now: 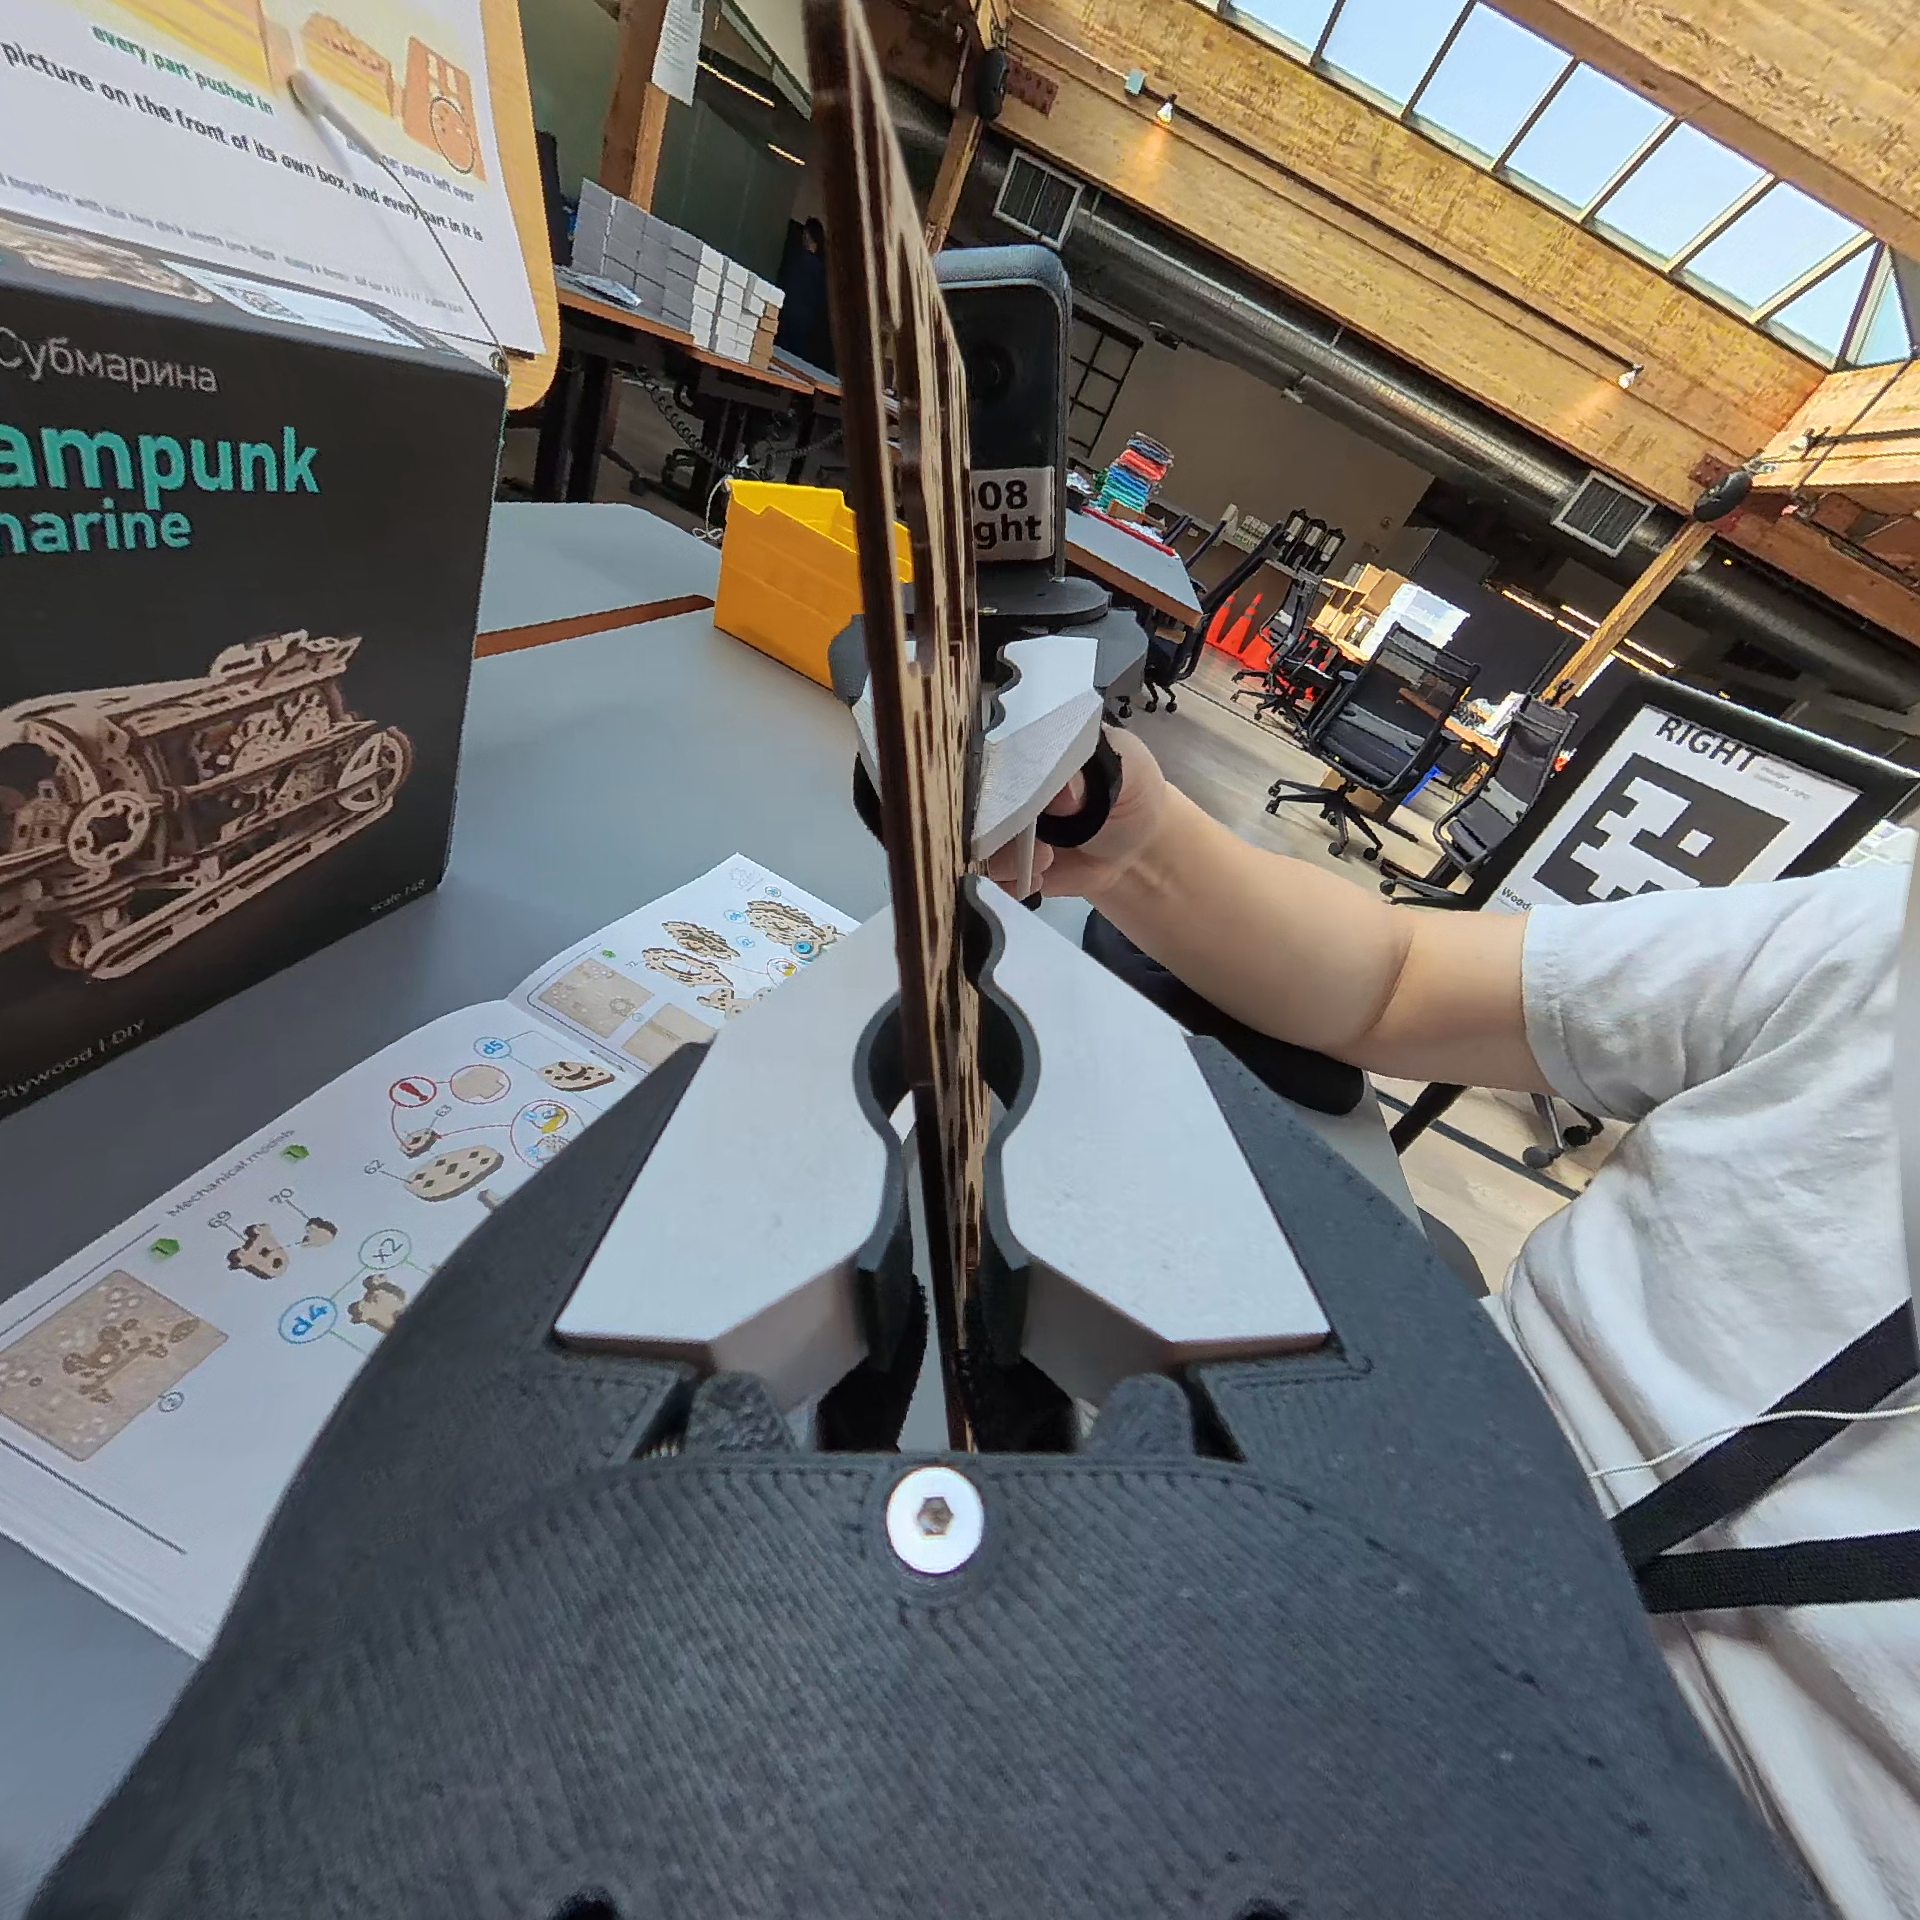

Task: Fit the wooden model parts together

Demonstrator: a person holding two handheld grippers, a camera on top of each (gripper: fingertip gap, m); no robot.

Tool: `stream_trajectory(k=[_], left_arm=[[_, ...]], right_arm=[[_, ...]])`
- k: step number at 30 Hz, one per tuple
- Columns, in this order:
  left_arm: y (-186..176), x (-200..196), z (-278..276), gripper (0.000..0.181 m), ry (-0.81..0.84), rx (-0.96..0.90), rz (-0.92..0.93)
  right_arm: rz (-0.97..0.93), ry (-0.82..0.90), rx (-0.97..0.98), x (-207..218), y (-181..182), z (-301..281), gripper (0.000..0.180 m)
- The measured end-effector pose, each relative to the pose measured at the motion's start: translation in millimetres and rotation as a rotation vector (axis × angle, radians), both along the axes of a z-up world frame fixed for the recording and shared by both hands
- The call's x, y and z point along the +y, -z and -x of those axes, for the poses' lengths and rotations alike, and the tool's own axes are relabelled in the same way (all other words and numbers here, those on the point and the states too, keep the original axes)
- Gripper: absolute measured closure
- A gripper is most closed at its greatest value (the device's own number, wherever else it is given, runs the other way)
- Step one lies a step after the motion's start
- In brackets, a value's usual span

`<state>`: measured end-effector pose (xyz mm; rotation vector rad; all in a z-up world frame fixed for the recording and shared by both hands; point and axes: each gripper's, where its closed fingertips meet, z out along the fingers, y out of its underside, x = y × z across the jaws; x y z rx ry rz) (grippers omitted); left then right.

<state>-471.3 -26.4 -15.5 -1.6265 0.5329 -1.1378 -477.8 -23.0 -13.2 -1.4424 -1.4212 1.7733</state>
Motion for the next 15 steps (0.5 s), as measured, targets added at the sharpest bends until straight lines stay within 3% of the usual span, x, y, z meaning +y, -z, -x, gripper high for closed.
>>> stream_trajectory(k=[15], left_arm=[[11, 11, -2, 0.18, -0.067, -0.025, 0.068]], right_arm=[[-0.04, 0.041, -0.072, 12, 12, -2, 0.179]])
